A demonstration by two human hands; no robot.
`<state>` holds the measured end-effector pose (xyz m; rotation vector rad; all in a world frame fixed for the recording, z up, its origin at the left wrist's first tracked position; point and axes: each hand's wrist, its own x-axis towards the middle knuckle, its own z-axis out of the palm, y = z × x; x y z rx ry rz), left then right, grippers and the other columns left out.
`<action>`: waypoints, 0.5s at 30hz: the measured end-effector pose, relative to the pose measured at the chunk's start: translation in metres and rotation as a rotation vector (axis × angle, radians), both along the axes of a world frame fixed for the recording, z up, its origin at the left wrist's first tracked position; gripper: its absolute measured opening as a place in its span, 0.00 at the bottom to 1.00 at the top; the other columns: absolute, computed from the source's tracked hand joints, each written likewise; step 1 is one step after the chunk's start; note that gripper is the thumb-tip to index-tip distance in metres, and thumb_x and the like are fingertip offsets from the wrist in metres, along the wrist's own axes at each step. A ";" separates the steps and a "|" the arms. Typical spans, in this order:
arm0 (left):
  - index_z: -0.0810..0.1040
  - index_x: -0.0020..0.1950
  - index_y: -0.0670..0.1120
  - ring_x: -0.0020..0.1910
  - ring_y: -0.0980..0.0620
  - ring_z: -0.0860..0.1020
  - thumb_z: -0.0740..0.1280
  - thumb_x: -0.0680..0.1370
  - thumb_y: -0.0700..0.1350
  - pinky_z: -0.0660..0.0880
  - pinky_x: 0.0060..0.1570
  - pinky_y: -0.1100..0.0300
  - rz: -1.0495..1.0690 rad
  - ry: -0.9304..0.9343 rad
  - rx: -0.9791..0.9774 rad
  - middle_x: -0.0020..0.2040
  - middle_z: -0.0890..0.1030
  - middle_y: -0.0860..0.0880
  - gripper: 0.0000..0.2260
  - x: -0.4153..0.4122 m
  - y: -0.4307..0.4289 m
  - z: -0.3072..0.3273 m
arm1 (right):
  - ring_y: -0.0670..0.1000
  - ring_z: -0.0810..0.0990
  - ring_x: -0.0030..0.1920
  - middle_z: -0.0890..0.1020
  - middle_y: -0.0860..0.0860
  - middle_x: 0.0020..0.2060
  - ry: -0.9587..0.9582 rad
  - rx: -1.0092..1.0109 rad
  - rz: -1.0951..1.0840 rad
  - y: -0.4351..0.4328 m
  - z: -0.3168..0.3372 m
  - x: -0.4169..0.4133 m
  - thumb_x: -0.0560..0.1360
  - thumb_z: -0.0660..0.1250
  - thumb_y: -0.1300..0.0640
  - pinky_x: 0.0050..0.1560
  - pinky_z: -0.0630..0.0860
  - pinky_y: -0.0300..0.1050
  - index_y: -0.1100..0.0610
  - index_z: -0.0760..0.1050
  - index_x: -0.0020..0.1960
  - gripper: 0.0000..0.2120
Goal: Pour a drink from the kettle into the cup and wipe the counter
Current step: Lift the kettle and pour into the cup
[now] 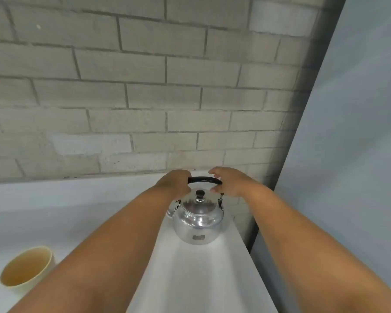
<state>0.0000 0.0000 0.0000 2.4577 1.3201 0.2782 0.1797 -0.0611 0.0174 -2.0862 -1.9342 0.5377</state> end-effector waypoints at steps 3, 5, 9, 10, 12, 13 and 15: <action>0.72 0.39 0.47 0.38 0.49 0.74 0.60 0.77 0.42 0.69 0.35 0.59 -0.003 -0.009 0.041 0.40 0.75 0.48 0.07 0.002 0.007 -0.006 | 0.54 0.77 0.51 0.78 0.51 0.49 -0.057 0.034 0.052 0.009 -0.009 0.000 0.74 0.67 0.52 0.47 0.71 0.44 0.54 0.72 0.59 0.15; 0.68 0.35 0.48 0.35 0.51 0.71 0.59 0.78 0.43 0.63 0.30 0.61 0.003 -0.021 0.041 0.34 0.71 0.50 0.10 0.003 0.009 -0.008 | 0.52 0.76 0.42 0.76 0.49 0.39 -0.046 0.054 0.062 0.013 -0.016 -0.001 0.75 0.65 0.51 0.38 0.68 0.43 0.54 0.74 0.48 0.07; 0.72 0.39 0.46 0.37 0.49 0.73 0.60 0.77 0.43 0.68 0.34 0.59 -0.010 -0.036 0.049 0.35 0.72 0.50 0.07 0.003 0.004 -0.003 | 0.45 0.72 0.33 0.72 0.45 0.32 0.113 0.155 0.038 0.013 -0.018 -0.003 0.73 0.67 0.50 0.31 0.63 0.39 0.48 0.68 0.33 0.12; 0.73 0.39 0.46 0.38 0.48 0.74 0.61 0.77 0.43 0.69 0.37 0.58 -0.012 -0.040 0.044 0.37 0.74 0.49 0.07 0.002 0.003 -0.001 | 0.46 0.72 0.34 0.72 0.44 0.32 0.153 0.171 0.026 0.012 -0.017 -0.005 0.72 0.68 0.50 0.32 0.64 0.38 0.47 0.68 0.33 0.12; 0.74 0.41 0.45 0.39 0.47 0.74 0.61 0.77 0.43 0.70 0.38 0.56 -0.012 -0.062 0.044 0.39 0.75 0.47 0.06 0.000 0.000 0.005 | 0.46 0.73 0.34 0.73 0.45 0.32 0.260 0.196 -0.010 0.009 -0.014 -0.009 0.71 0.70 0.51 0.33 0.66 0.39 0.48 0.69 0.33 0.12; 0.75 0.41 0.44 0.39 0.47 0.74 0.62 0.77 0.43 0.70 0.38 0.56 -0.016 -0.074 0.047 0.39 0.76 0.47 0.06 -0.002 -0.003 0.010 | 0.46 0.73 0.33 0.73 0.45 0.31 0.310 0.211 -0.028 0.007 -0.011 -0.011 0.70 0.71 0.50 0.33 0.68 0.40 0.49 0.70 0.33 0.11; 0.76 0.42 0.42 0.39 0.48 0.75 0.62 0.76 0.43 0.68 0.36 0.58 -0.029 -0.091 0.048 0.38 0.76 0.47 0.07 -0.007 -0.009 0.023 | 0.45 0.72 0.32 0.74 0.45 0.31 0.351 0.255 -0.041 0.001 -0.003 -0.015 0.68 0.72 0.49 0.33 0.68 0.40 0.50 0.72 0.34 0.11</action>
